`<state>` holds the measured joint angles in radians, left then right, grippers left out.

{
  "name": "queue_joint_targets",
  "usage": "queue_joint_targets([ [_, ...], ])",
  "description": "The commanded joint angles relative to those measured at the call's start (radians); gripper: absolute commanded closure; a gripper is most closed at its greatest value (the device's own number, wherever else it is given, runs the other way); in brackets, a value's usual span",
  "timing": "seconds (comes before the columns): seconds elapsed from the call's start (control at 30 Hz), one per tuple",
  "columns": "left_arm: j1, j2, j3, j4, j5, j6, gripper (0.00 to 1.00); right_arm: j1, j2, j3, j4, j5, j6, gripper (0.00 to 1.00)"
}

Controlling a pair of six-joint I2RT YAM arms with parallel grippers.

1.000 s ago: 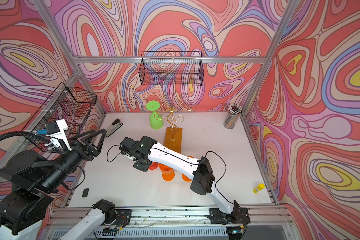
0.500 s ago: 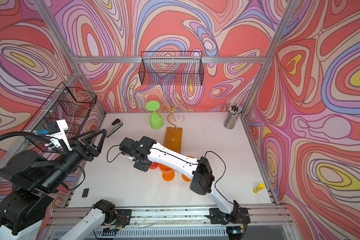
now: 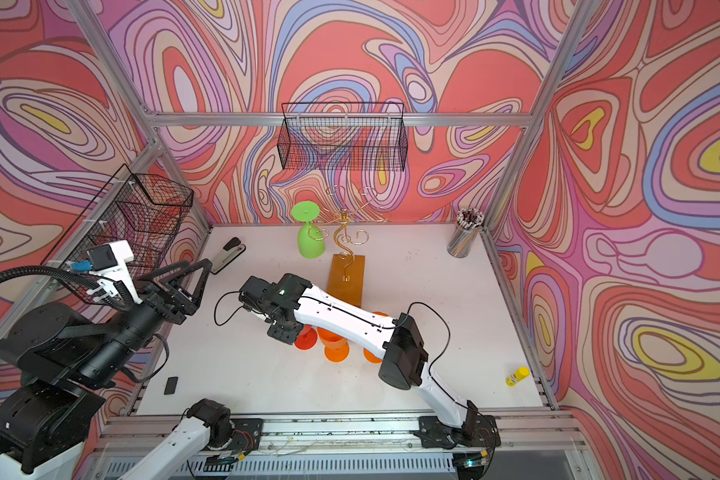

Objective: Take the wine glass off the wine glass rack
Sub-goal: 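Lower the red glass upright onto the table and open the right gripper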

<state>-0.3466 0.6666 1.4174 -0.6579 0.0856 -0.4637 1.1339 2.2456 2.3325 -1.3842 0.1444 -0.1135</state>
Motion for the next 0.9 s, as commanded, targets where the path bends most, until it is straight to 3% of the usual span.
queue_joint_targets([
  [0.0, 0.003, -0.010, -0.011, 0.002, 0.013, 0.013, 0.29, 0.006, 0.002, 0.006, -0.013, 0.020, 0.019, 0.58],
  [0.43, 0.003, -0.002, -0.023, 0.007, 0.018, 0.004, 0.27, 0.006, -0.105, 0.007, 0.007, 0.024, 0.064, 0.52],
  [0.87, 0.003, 0.020, -0.039, 0.037, 0.035, -0.024, 0.26, 0.006, -0.399, -0.267, 0.248, 0.002, 0.095, 0.53],
])
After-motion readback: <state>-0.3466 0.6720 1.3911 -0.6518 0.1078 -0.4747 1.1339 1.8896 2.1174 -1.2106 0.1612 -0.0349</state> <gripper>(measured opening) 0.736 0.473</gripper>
